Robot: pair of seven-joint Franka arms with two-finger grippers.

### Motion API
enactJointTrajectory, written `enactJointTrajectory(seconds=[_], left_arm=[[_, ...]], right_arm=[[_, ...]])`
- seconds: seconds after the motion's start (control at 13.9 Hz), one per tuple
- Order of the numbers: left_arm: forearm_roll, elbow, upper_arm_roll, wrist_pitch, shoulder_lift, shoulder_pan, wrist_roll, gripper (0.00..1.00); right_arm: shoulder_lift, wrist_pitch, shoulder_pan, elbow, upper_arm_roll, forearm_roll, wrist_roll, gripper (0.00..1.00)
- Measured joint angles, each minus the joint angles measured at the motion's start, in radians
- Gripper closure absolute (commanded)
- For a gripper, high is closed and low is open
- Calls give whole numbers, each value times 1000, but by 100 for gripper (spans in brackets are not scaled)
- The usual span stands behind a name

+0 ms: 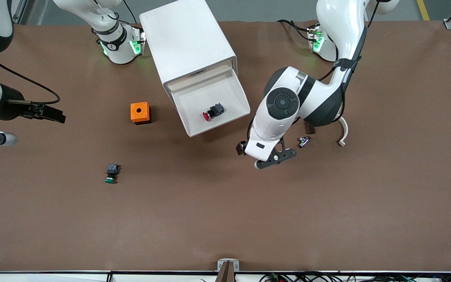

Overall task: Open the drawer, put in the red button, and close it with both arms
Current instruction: 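Withdraw the right gripper while the left gripper moves to the drawer front, then push the drawer closed with the left gripper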

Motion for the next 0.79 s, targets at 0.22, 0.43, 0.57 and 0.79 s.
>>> enactJointTrajectory(seconds=[0.22, 0.43, 0.57, 0.79], left_arm=[[0, -3, -7, 136, 88, -3, 0, 0], [0, -3, -14, 154, 106, -25, -16, 0], [0, -8, -14, 151, 106, -42, -54, 0], [0, -30, -36, 147, 106, -53, -99, 0]], right_arm=[[-36, 32, -17, -48, 0, 0, -43, 0], [-103, 111, -27, -158, 0, -1, -84, 0], [-135, 135, -37, -206, 0, -2, -108, 0], [-158, 140, -77, -224, 0, -3, -181, 0]])
